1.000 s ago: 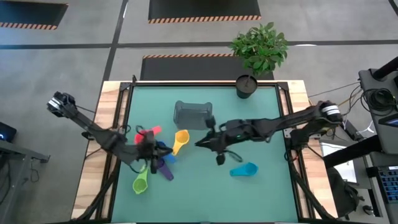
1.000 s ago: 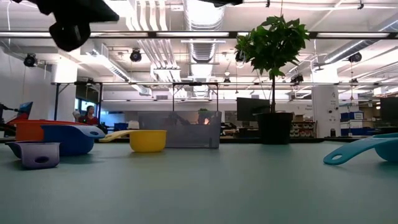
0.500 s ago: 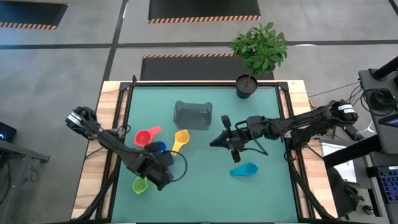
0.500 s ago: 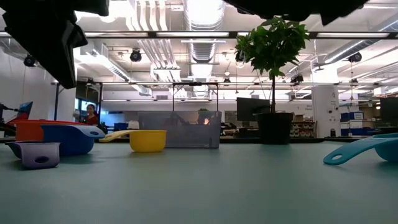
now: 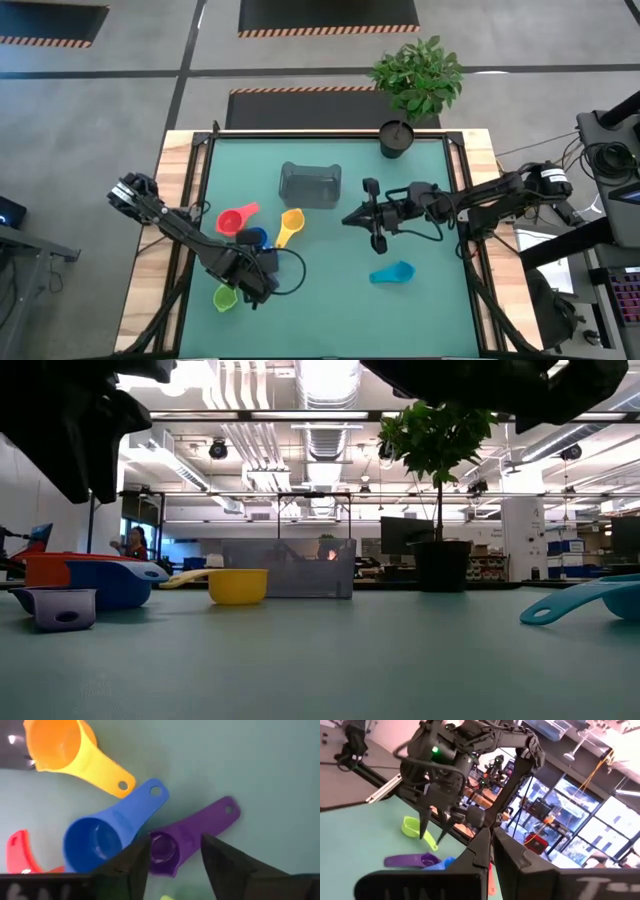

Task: Nest measuring cups in basket
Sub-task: Stack the blue measuring cup into the red measuring cup

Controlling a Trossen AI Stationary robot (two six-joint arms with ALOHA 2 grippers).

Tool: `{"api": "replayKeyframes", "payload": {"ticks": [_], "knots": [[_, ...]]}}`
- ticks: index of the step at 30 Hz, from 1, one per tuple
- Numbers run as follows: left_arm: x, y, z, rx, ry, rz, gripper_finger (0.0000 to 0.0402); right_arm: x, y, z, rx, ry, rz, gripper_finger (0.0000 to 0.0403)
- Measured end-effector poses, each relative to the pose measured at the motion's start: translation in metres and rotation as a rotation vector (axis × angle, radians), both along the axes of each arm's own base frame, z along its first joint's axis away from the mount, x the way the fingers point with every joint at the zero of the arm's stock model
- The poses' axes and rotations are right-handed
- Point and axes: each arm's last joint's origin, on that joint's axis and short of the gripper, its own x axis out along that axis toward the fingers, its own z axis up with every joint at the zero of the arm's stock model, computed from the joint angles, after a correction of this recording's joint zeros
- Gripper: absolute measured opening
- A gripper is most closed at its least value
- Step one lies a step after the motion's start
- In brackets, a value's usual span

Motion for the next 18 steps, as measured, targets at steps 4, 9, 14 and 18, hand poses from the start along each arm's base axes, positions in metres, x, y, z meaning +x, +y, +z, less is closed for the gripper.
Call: {"api": "replayKeyframes", "payload": {"ticks": [4,9,14,18], "knots": [[-0.0023,0.0014,-0.0014,0.023,0.034,-0.035,0.0195,-0.0005,-0.0009,0.0002,0.028,0.012,0.001,0.0009],[-0.0031,-0.0027,-0.0018,-0.042,0.056,-0.047,0.0209,-0.0013,-0.001,0.0017,0.022,0.005,-0.001,0.0009],[-0.0031,-0.0026,-0.0021,-0.038,0.061,-0.068,0.0205,-0.0008,-0.001,-0.0023,0.041,0.051,0.0,0.0009],[-0.0035,-0.0009,-0.0039,0.016,0.054,-0.113,0.0197,-0.0004,-0.0021,-0.0042,0.04,0.07,-0.039,0.0009]]}}
